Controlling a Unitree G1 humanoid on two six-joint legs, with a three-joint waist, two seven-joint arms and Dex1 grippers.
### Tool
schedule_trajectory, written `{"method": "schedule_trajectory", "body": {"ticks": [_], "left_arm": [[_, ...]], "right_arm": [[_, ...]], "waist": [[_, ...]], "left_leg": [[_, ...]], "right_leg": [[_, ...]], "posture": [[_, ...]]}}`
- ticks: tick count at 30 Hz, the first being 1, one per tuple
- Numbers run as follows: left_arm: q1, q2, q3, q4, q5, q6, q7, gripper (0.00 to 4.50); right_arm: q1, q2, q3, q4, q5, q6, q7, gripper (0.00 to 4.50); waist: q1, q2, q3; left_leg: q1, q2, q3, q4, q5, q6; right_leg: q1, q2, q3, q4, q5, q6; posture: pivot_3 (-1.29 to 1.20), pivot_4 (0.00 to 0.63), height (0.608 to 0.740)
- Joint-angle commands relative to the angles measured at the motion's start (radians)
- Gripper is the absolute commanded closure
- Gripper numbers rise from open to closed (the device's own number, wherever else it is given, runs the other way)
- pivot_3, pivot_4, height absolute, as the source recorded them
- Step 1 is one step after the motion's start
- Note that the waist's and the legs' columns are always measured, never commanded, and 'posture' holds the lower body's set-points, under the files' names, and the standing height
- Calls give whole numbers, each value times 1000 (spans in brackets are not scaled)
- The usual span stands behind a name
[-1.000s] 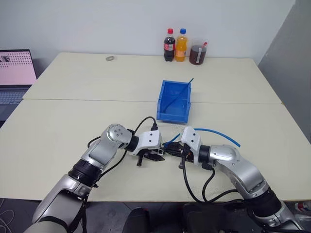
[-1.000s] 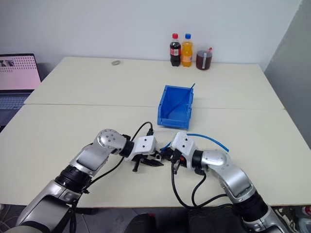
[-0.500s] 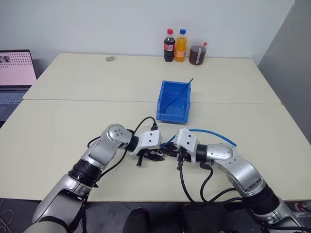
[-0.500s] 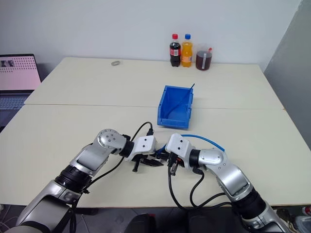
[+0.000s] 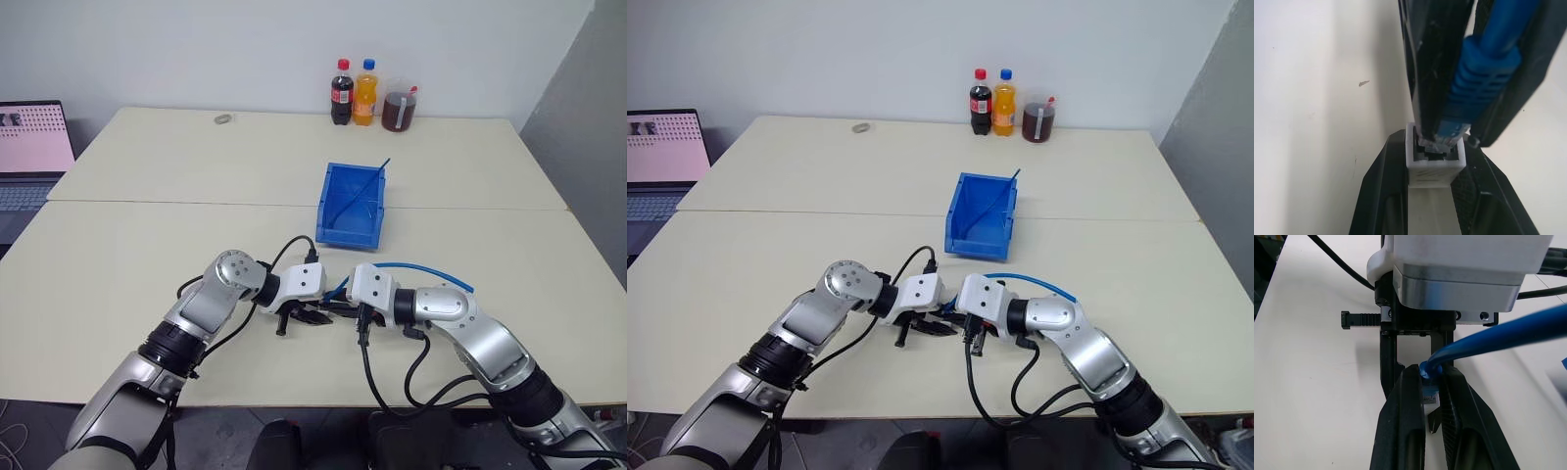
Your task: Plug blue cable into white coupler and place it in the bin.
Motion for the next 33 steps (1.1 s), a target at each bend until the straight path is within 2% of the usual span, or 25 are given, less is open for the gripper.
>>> {"method": "schedule_trajectory", "body": {"ticks": [1,14,33], "left_arm": [[12,-1,-22,-5,24,10,-7,3697],[17,-5,-21,-10,26,8,-4,3697],[46,-6,-15,-47,29,31,-13,3698]], "right_arm": [[-7,-3,39,44,-21,18,34,4366],[-42,27,42,130,-6,29,99,4366],[-63,37,220,207,-100,174,164,4366]], "waist": [[0,0,0],[-1,0,-4],[-7,4,-35]], "left_leg": [[0,0,0,0,0,0],[2,0,0,0,0,0],[7,1,0,-1,0,0]], "right_leg": [[0,0,0,0,0,0],[1,0,0,1,0,0],[4,7,1,1,-3,-4]], "posture": [[0,150,740],[0,150,740],[0,150,740]]}}
